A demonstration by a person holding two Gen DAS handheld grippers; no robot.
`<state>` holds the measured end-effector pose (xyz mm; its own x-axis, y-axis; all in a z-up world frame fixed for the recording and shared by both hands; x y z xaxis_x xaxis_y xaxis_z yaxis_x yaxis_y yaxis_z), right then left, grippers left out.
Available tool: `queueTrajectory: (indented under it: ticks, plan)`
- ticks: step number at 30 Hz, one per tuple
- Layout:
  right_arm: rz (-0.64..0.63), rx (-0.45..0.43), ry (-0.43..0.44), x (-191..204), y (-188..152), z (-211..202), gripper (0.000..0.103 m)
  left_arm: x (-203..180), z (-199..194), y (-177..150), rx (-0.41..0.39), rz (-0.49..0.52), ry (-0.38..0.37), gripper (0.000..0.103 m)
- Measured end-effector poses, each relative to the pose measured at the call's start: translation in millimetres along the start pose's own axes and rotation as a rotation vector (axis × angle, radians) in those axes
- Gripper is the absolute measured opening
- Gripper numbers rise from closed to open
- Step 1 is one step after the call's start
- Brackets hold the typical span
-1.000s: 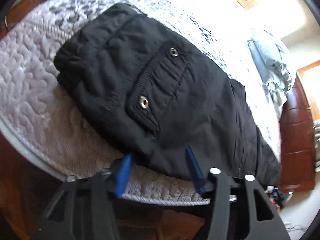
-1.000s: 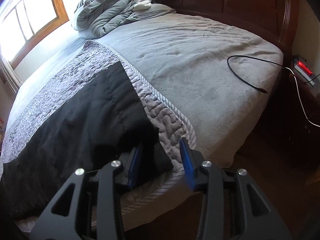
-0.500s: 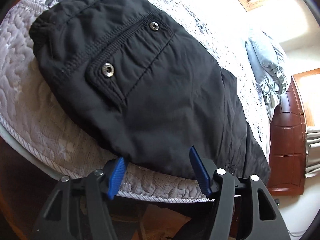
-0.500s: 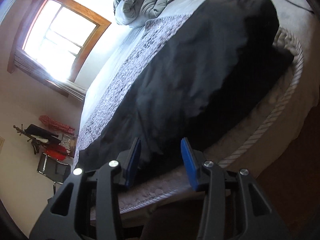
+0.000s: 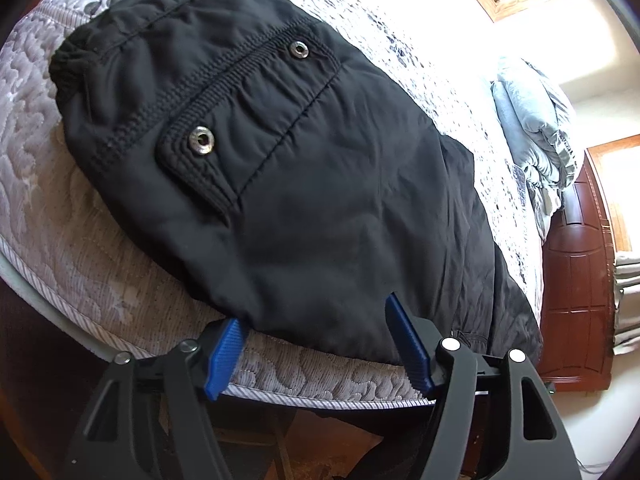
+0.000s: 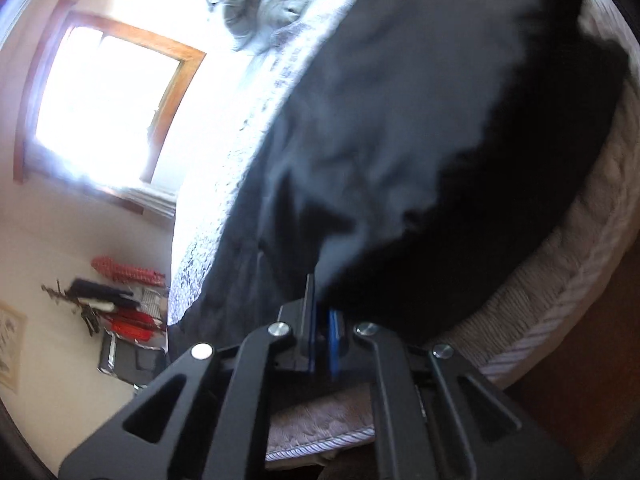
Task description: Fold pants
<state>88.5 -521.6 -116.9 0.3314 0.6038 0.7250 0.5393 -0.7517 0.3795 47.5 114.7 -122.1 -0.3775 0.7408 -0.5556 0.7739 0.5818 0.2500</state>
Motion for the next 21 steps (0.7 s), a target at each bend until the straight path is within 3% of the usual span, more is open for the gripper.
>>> queueTrajectory:
  ticks: [3,6,13,18,21]
  plan:
    - [-0.142,-0.064,0.111,48.4,8.6,-25.9,0.003,-1.5,0.9,0.6,0.002,0.002,0.004,0.069]
    - [-0.222,-0.076,0.112,69.0,11.2,-36.5,0.003,-3.1,2.9,0.5,0.004,0.012,0.013,0.069]
    - [-0.079,0.069,-0.039,-5.4,-12.1,5.4,0.005,-4.9,6.4,0.8,0.009,0.027,0.026,0.069]
    - [-0.043,0.037,-0.026,-14.8,-14.2,-3.7,0.024,-5.3,7.3,2.7,0.014,0.026,0.031,0.069]
    - [-0.027,0.012,-0.037,-21.0,-5.5,-14.6,0.025,-5.7,9.0,3.5,0.016,0.030,0.034,0.070]
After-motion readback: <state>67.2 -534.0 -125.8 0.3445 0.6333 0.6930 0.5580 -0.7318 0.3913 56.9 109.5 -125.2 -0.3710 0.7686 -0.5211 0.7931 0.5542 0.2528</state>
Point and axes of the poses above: each gripper's, at about its wrist camera, not at the fingertips, and z roughly the way its jaws point, x to its left, y to its top, the point moved 3 cm from there along z, roughly the way its jaws point, and after that the axes turned 8 degrees about -x, right-handed, at the moved point
